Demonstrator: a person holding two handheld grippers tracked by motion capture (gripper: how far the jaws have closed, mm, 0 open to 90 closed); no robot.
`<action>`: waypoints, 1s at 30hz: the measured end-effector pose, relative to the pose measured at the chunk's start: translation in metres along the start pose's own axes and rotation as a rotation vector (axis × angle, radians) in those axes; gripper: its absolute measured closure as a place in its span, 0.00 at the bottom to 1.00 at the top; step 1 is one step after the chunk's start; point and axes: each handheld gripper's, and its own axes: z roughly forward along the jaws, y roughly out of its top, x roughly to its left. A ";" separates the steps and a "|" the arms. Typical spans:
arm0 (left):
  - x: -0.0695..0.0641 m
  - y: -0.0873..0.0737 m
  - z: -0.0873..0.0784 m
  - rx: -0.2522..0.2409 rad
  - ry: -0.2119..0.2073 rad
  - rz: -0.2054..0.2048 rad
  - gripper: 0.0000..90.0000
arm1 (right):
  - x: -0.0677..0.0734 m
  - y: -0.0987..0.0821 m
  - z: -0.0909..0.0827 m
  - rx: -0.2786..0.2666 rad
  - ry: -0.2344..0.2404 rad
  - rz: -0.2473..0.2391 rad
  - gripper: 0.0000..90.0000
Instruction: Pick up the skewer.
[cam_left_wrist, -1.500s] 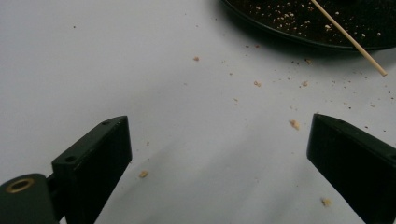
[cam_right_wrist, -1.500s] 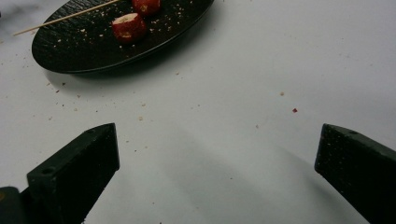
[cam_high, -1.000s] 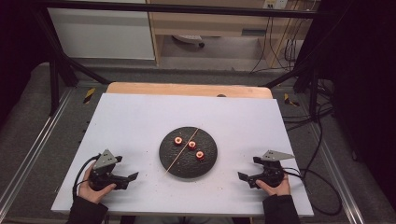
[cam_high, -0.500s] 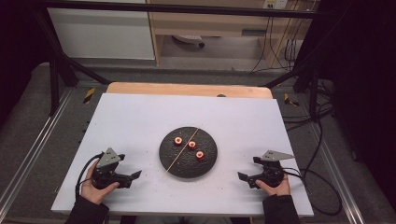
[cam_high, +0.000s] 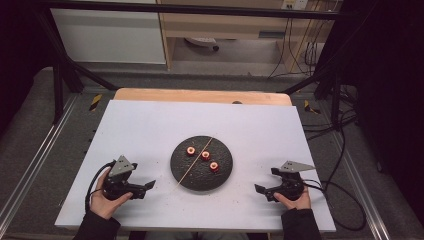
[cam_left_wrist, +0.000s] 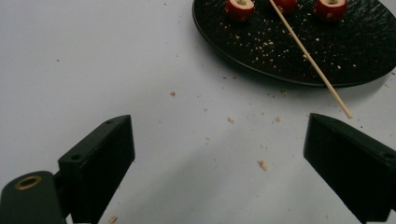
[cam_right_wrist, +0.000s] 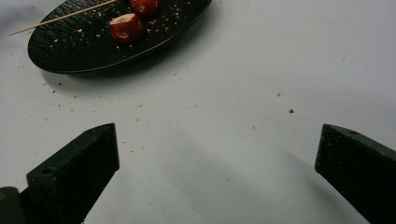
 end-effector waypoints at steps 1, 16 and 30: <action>-0.002 0.004 0.000 0.001 0.001 0.005 0.10 | 0.000 0.000 0.000 0.000 -0.002 0.001 0.01; -0.020 0.035 0.015 0.030 0.004 0.031 0.11 | 0.000 0.000 0.000 0.004 -0.006 0.000 0.01; -0.040 0.061 0.042 0.092 -0.002 0.056 0.12 | 0.000 0.000 0.001 0.009 -0.008 -0.001 0.01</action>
